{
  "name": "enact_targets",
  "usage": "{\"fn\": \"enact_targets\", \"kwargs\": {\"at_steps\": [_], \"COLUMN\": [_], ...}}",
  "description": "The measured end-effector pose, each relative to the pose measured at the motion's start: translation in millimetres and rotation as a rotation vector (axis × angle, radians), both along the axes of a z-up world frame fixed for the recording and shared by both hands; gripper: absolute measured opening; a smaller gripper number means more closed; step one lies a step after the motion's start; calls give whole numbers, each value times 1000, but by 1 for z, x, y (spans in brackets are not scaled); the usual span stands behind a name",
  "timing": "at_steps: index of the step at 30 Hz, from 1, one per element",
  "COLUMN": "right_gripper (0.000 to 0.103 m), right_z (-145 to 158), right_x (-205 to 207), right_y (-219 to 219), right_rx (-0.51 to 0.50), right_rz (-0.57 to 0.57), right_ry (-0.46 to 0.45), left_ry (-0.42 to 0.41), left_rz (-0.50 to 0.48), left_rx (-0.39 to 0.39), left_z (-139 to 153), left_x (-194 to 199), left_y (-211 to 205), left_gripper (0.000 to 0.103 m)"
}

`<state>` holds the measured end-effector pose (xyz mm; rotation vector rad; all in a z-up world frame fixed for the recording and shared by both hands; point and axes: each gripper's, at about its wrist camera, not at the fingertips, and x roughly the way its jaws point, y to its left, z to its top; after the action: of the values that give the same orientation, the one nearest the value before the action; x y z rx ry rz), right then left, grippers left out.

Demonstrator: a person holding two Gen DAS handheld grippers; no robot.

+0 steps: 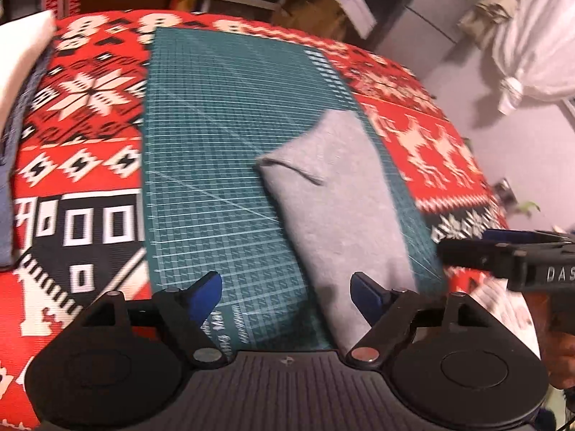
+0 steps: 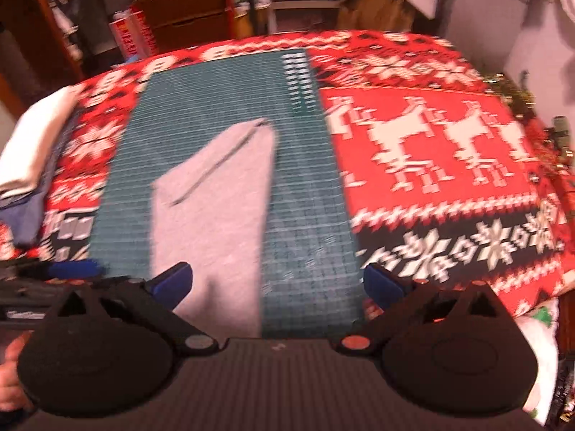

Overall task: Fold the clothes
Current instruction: 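Open both grippers and raise them away from the shirt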

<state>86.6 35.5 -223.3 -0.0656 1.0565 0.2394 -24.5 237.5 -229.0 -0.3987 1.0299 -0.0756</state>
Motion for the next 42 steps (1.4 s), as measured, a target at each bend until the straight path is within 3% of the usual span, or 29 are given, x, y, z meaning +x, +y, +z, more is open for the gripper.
{"fn": "enact_targets", "kwargs": {"at_steps": [3, 10, 14, 19, 20, 28, 36, 42], "right_gripper": [102, 102, 102, 103, 103, 103, 103, 103], "right_z": [-11, -50, -69, -74, -75, -80, -85, -86], "right_x": [12, 40, 47, 50, 49, 37, 20, 16], "right_y": [-9, -28, -30, -35, -37, -41, -46, -47], "right_rx": [-4, -5, -107, -74, -63, -33, -4, 4], "right_rz": [-29, -78, -96, -65, -69, -61, -37, -18], "right_ry": [-10, 89, 56, 18, 13, -77, -199, -231], "left_ry": [8, -4, -17, -36, -40, -29, -180, -191], "left_rz": [43, 78, 87, 34, 45, 95, 49, 70], "left_rx": [54, 130, 235, 371, 380, 375, 389, 394], "left_z": [-3, -10, -14, -23, -25, -26, -33, -34], "left_x": [2, 6, 5, 2, 1, 2, -11, -12], "left_y": [6, 14, 13, 3, 2, 4, 3, 1], "left_gripper": [82, 86, 86, 98, 103, 103, 103, 103]}}
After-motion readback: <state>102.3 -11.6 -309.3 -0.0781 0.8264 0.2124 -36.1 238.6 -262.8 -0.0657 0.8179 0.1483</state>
